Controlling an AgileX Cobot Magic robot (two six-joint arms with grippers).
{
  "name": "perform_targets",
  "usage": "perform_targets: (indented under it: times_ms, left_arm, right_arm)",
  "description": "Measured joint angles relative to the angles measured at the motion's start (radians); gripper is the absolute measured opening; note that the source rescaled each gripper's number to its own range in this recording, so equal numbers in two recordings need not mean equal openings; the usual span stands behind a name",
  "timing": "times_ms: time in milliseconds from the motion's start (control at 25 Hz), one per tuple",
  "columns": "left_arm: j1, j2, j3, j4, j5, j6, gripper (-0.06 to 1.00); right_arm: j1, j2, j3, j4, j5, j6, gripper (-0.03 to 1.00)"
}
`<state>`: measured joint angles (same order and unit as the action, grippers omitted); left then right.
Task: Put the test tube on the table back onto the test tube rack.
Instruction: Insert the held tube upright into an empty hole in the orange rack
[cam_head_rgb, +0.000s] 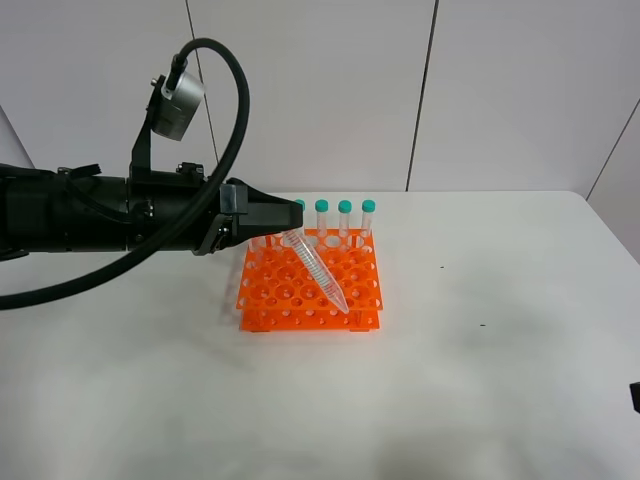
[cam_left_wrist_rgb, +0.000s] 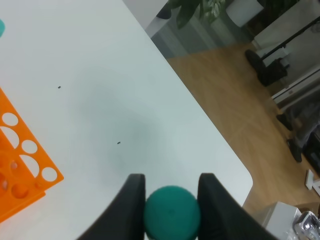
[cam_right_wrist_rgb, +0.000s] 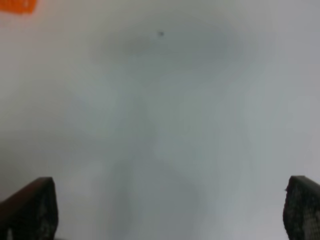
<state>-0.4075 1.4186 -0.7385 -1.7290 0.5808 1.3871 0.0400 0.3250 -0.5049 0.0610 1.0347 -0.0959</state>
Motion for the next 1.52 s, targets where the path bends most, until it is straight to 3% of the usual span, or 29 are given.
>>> perform_targets:
  times_ms: [400, 800, 1280, 1520]
  left_arm:
    - [0.000, 0.000, 0.000, 0.000, 0.000, 0.000, 0.00]
    - [0.000, -0.020, 0.000, 0.001, 0.024, 0.000, 0.00]
    - [0.000, -0.306, 0.000, 0.002, 0.030, -0.045, 0.00]
    - [0.000, -0.348, 0.000, 0.008, -0.013, -0.029, 0.00]
  right_arm:
    - [0.000, -0.323, 0.004, -0.003, -0.011, 0.002, 1.00]
    - [0.000, -0.330, 0.004, -0.003, -0.011, 0.002, 1.00]
    - [0.000, -0.330, 0.004, -0.003, -0.011, 0.002, 1.00]
    - [0.000, -0.330, 0.004, -0.003, -0.011, 0.003, 1.00]
